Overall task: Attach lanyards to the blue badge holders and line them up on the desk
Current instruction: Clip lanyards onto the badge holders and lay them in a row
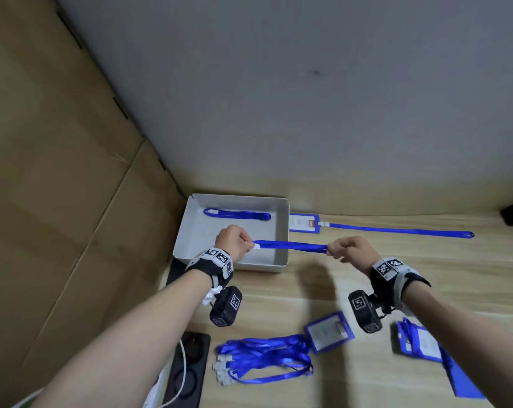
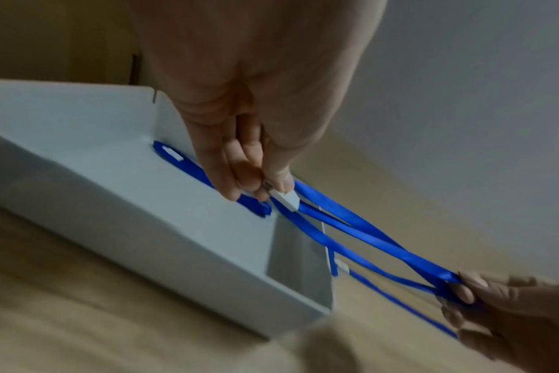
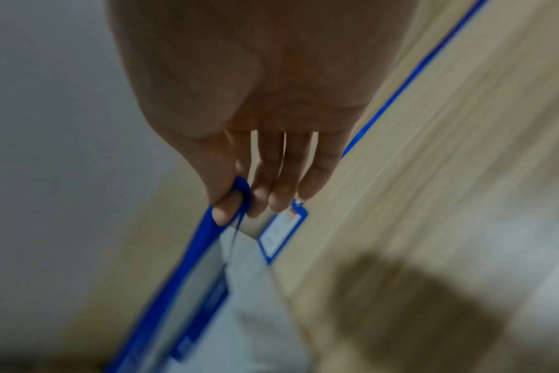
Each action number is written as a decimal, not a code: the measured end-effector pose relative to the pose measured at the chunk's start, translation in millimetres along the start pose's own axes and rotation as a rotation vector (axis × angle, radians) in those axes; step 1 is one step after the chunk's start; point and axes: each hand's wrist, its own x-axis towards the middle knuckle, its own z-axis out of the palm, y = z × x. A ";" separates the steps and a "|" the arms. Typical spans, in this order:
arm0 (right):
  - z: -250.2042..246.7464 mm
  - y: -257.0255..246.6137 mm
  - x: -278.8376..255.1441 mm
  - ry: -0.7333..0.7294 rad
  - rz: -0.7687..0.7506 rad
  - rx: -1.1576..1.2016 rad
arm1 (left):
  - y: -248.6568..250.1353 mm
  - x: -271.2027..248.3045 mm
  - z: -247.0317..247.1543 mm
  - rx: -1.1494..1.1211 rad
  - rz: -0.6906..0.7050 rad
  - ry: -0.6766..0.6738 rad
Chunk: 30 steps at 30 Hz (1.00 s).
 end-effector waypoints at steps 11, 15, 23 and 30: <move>84.2 -94.8 66.7 0.142 0.065 0.285 | -59.9 74.9 -76.2 -0.205 -0.107 0.112; 98.5 -101.6 94.7 0.175 0.150 0.352 | -71.5 110.6 -82.8 -0.130 -0.141 0.112; 116.6 -90.4 154.3 0.220 0.251 0.203 | -70.8 163.8 -79.8 -0.063 -0.228 0.061; 127.1 -83.0 181.2 0.169 0.239 0.080 | -81.2 182.4 -64.0 -0.001 -0.257 0.054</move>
